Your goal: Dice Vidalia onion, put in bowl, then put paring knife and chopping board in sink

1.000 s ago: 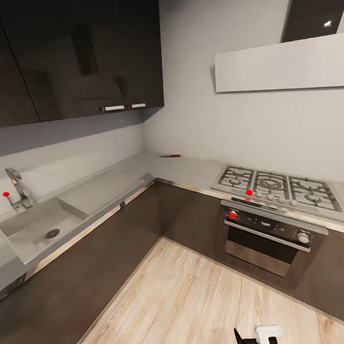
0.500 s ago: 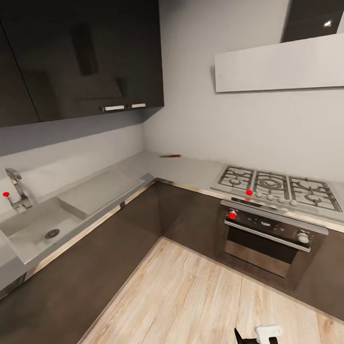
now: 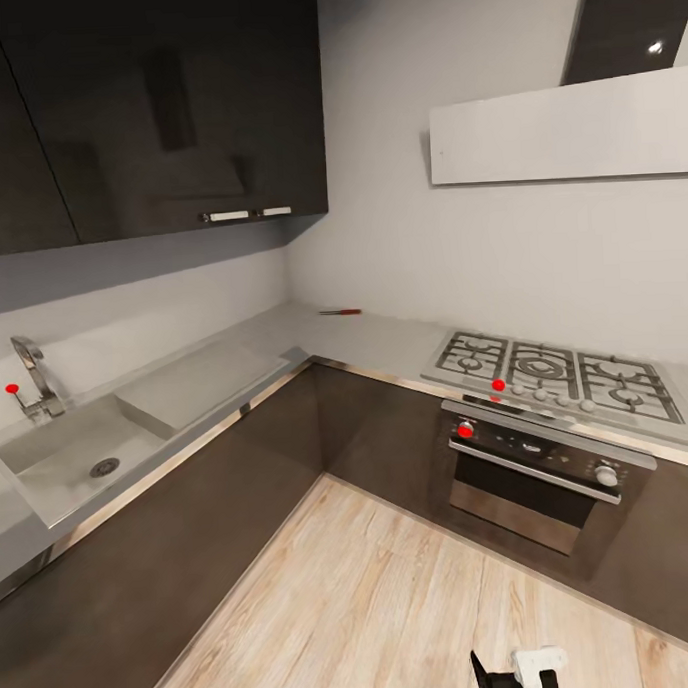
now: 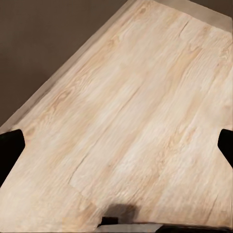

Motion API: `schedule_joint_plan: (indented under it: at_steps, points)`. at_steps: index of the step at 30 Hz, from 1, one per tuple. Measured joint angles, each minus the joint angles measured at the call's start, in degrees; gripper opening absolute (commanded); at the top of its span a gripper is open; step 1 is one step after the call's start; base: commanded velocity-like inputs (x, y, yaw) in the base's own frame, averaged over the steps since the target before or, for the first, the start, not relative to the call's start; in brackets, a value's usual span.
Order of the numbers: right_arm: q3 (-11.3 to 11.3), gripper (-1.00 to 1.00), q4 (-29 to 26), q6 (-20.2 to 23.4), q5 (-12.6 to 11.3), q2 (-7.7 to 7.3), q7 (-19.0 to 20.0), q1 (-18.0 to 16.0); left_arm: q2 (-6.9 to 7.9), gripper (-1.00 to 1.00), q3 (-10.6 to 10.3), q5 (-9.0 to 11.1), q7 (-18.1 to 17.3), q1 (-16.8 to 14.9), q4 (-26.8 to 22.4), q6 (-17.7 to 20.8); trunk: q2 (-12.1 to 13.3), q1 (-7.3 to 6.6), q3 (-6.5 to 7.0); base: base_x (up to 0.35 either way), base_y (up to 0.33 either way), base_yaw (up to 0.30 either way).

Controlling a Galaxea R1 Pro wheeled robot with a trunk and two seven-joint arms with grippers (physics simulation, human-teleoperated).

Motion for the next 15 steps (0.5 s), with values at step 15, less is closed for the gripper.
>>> schedule_joint_plan:
  at_steps: [15]
  points:
    - [13.17,1.0,-32.69,22.15,-0.39,3.87,-13.23,-0.27,-0.1,1.0,0.18,6.77,-0.07,0.02,8.15,-0.43,0.0,0.0,0.01,0.0,0.0,0.0]
